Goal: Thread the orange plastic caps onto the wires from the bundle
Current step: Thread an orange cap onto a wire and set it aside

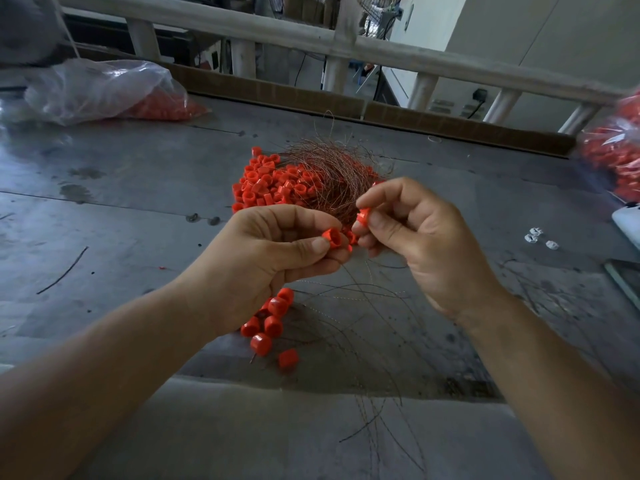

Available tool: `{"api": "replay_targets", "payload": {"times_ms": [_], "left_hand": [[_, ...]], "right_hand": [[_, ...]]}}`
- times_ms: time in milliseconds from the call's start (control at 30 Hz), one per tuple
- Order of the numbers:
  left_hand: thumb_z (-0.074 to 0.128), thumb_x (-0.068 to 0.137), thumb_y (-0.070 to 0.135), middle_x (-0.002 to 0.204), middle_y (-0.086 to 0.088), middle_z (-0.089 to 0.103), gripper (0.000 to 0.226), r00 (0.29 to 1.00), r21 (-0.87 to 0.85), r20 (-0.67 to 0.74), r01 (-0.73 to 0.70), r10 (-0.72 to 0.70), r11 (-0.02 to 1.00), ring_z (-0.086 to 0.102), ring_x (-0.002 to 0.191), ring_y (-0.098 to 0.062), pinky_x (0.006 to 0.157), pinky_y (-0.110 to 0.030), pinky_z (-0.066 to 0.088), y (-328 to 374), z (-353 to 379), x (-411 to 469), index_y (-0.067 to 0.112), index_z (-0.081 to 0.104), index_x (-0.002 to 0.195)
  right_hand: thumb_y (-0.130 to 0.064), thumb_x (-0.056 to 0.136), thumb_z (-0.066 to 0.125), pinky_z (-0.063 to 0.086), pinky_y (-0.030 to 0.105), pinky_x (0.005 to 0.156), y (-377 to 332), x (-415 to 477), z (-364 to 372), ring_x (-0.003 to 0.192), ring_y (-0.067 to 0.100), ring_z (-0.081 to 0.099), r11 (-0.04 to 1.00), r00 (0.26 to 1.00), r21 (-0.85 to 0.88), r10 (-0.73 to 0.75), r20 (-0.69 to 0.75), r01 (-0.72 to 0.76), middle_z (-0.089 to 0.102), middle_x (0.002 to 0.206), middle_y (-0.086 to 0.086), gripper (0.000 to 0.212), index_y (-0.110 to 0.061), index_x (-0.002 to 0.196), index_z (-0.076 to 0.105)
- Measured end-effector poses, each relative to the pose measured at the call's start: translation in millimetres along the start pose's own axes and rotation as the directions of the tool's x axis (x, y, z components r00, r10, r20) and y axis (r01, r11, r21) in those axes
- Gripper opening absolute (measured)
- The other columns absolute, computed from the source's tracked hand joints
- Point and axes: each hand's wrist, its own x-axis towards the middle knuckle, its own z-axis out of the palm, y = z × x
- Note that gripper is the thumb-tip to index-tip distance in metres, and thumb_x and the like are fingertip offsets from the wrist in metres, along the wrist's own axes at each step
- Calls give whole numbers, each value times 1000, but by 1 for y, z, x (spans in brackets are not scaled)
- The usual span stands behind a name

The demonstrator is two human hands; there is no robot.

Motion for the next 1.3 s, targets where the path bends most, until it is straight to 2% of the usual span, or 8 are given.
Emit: {"api": "replay_targets", "payload": {"times_ms": [67, 133, 233, 433, 567, 733, 867, 1300], "left_hand": [[59, 64, 2, 74, -8, 72, 20, 1000, 3, 2, -2, 2, 1000, 70, 71, -16, 61, -18, 54, 0, 0, 0, 11, 75, 72], [59, 64, 2, 74, -8, 72, 20, 1000, 7, 0, -3, 3, 1000, 70, 71, -16, 61, -18, 54, 0, 0, 0, 11, 75, 72], [59, 63, 3, 74, -8, 72, 19, 1000, 28, -12, -12, 12, 1000, 70, 71, -16, 62, -19, 54, 0, 1, -1, 11, 75, 72], [59, 60, 4, 70, -8, 72, 21, 995, 71, -75, -66, 71, 995, 70, 69, -15, 63, -19, 55, -1, 3, -1, 12, 75, 73], [60, 59, 6, 70, -5, 72, 23, 990, 118, -98, -90, 102, 989, 70, 67, -14, 62, -18, 54, -2, 3, -1, 18, 76, 70], [62, 58, 6, 70, -4, 72, 21, 988, 177, -94, -107, 126, 978, 70, 65, -15, 59, -15, 53, -4, 5, -1, 19, 75, 68], [61, 59, 8, 69, 0, 72, 22, 983, 248, -81, -138, 163, 959, 70, 63, -11, 58, -13, 52, -5, 6, -2, 17, 69, 78], [61, 61, 11, 68, 3, 72, 21, 982, 347, -45, -159, 186, 924, 70, 63, -10, 58, -12, 52, -3, 7, -3, 21, 68, 79]], "right_hand": [[2, 88, 49, 48, 16, 59, 0, 0, 1, 64, 4, 60, 1000, 1000, 27, 12, 5, -12, 61, 71, -4, 21, -16, 86, 59], [-14, 81, 56, 48, 17, 60, 1, 0, 1, 65, 4, 59, 999, 999, 36, 32, 7, -32, 62, 70, -7, 7, -17, 86, 61], [-25, 72, 59, 48, 17, 61, 1, -1, 3, 65, 5, 57, 999, 1000, -38, 2, -5, -2, 61, 69, -8, 14, -20, 86, 61], [-21, 71, 64, 56, 30, 74, 4, -2, 10, 77, 12, 64, 990, 996, -114, -89, -20, 86, 65, 80, -5, 15, -24, 85, 62], [-15, 68, 67, 54, 22, 72, 6, -4, 15, 76, 11, 66, 988, 994, -120, -102, -47, 96, 66, 80, -4, 19, -20, 86, 64], [-8, 67, 72, 55, 23, 71, 6, -6, 16, 75, 11, 68, 971, 989, -208, -134, -63, 118, 68, 82, -2, 21, -19, 83, 66], [-5, 67, 74, 53, 17, 70, 5, -7, 16, 76, 6, 66, 944, 981, -293, -182, -72, 153, 66, 83, -9, 28, -21, 87, 65], [-5, 67, 75, 53, 16, 70, 1, -10, 14, 79, 5, 65, 901, 976, -402, -206, -64, 164, 65, 81, -9, 27, -17, 91, 67]]}}
